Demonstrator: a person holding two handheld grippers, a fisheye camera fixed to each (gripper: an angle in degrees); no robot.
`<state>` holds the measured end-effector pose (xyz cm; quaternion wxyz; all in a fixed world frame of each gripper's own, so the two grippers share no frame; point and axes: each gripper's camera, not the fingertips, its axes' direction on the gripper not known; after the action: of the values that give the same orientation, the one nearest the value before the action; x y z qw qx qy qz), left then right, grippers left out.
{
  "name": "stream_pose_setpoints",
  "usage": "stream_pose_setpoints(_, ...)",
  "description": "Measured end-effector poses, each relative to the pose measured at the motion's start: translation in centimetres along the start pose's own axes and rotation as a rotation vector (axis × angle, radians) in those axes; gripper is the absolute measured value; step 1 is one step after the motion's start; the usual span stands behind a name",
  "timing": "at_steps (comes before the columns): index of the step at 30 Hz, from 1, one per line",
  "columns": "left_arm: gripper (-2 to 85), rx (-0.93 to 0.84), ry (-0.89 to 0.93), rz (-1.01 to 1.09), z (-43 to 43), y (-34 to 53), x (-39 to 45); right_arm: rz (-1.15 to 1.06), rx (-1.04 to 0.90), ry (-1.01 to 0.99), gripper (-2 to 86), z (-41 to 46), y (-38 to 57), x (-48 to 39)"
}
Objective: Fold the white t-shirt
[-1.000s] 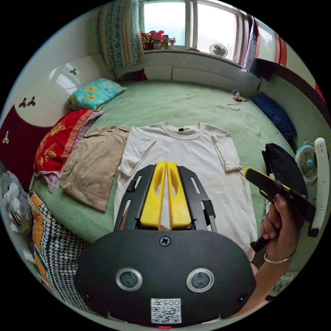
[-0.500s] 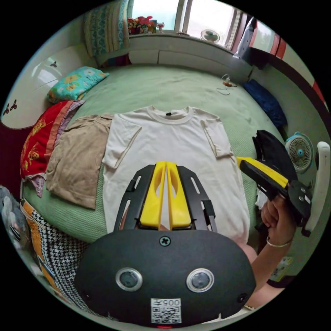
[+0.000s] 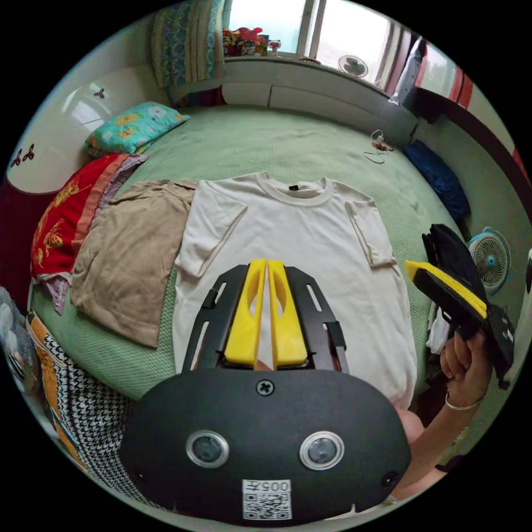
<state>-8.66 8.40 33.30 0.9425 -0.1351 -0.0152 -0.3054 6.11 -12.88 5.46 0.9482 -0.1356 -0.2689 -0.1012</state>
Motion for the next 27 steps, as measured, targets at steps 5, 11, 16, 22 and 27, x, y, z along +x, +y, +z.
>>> stream_pose_setpoints(5,1.9,0.071,-0.011,-0.015,0.6,-1.3,-2.3,0.029,0.06,-0.096,-0.9,0.7,0.6,1.7)
stream_pose_setpoints(11,10.3,0.176,0.04,-0.042,1.6,-2.4,-4.8,-0.002,0.07,-0.08,2.9,2.0,0.1,2.3)
stream_pose_setpoints(16,12.7,0.123,-0.07,0.011,3.9,-4.0,-6.0,-0.035,0.055,-0.069,6.1,2.9,-0.8,2.4)
stream_pose_setpoints(22,13.9,0.091,-0.122,-0.017,5.6,-5.9,-9.0,-0.037,0.066,0.034,7.5,3.9,-1.6,4.7)
stream_pose_setpoints(27,14.2,0.07,0.0,-0.109,7.1,-7.1,-12.1,0.045,0.002,0.063,7.6,6.3,-2.4,8.4)
